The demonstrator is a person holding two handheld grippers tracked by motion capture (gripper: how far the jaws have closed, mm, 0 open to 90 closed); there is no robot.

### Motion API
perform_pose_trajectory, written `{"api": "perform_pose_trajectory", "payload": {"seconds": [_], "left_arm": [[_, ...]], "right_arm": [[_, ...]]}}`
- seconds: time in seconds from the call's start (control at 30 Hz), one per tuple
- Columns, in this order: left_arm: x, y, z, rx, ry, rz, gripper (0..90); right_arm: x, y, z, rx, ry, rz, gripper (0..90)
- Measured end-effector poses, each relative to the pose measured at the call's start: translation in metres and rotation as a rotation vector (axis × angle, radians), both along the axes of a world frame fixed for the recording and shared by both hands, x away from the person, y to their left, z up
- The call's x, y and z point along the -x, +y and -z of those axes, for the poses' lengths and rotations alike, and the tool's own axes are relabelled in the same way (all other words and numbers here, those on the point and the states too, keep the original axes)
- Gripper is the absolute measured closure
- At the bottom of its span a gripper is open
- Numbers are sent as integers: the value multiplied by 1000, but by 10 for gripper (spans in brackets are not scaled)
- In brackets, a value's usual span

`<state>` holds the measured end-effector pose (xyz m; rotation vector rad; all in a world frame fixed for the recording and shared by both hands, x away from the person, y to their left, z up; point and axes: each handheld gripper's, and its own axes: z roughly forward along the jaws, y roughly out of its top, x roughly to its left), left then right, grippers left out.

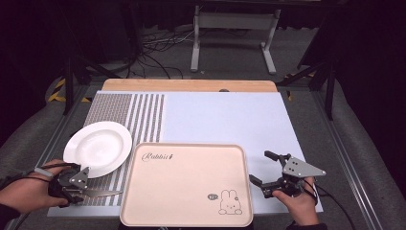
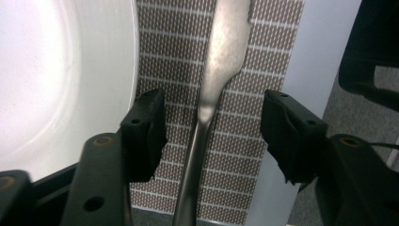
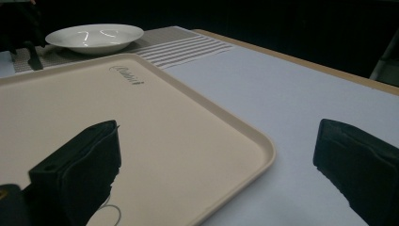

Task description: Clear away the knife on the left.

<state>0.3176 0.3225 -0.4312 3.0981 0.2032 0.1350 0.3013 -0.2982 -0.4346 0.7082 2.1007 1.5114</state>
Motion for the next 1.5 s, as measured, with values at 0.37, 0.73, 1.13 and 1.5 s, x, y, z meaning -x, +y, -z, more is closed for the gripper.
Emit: {"api": "perform_pose_trajectory", "payload": {"seconds": [0.37,0.73,1.13,1.5], "left_arm": [[-6,7,6,-101,26,34,651],[-8,4,10,-138,32,96,792],[-9,0,10,-159,43,107,799],[-11,3,7,-153,108,43,801]], "right_arm": [[1,1,0,0,-3,-18,25],[1,1,-1,-13,-1,-31,25],[2,1,-2,-22,-7,-40,25],[2,1,-2,-30,0,-43,25]]}}
